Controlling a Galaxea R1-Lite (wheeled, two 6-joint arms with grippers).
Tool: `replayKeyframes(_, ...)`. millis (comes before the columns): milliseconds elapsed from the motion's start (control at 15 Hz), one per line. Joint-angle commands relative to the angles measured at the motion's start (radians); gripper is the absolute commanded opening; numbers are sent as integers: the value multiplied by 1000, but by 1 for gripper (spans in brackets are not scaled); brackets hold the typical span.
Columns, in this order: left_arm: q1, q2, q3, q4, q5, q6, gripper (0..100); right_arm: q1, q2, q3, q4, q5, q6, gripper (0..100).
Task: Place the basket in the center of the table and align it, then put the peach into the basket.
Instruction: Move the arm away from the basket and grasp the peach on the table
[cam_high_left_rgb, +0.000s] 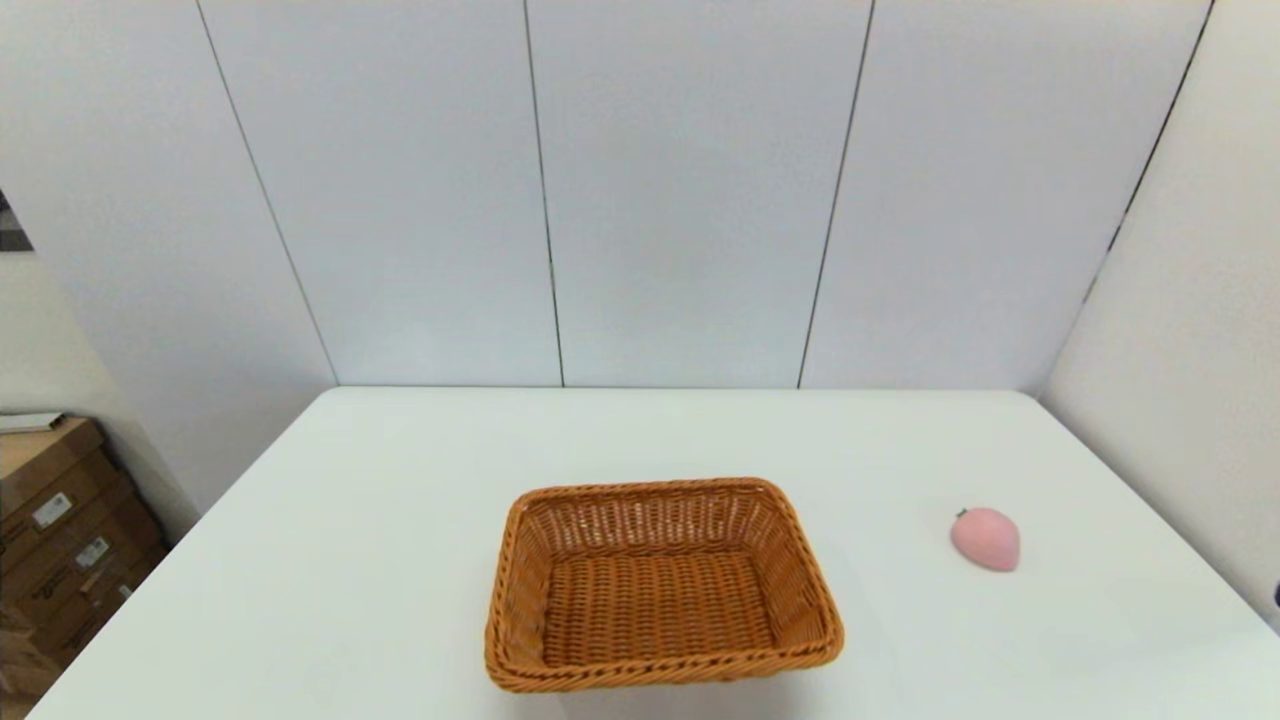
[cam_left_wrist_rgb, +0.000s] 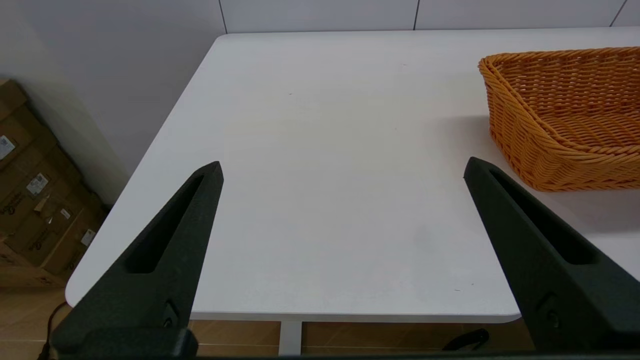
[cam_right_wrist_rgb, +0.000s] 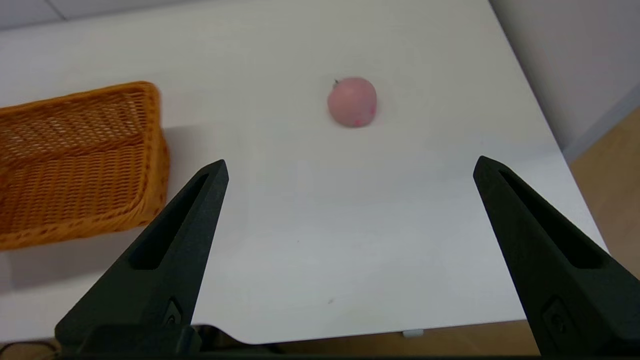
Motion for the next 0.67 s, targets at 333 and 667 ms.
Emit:
replayKeyframes(333,0,0,0,1,-1,-3,100,48,775,-141,-149,-57,150,100)
replayKeyframes(667,0,0,0,1,2,-3,100,53,984,-220,-303,-85,150,100)
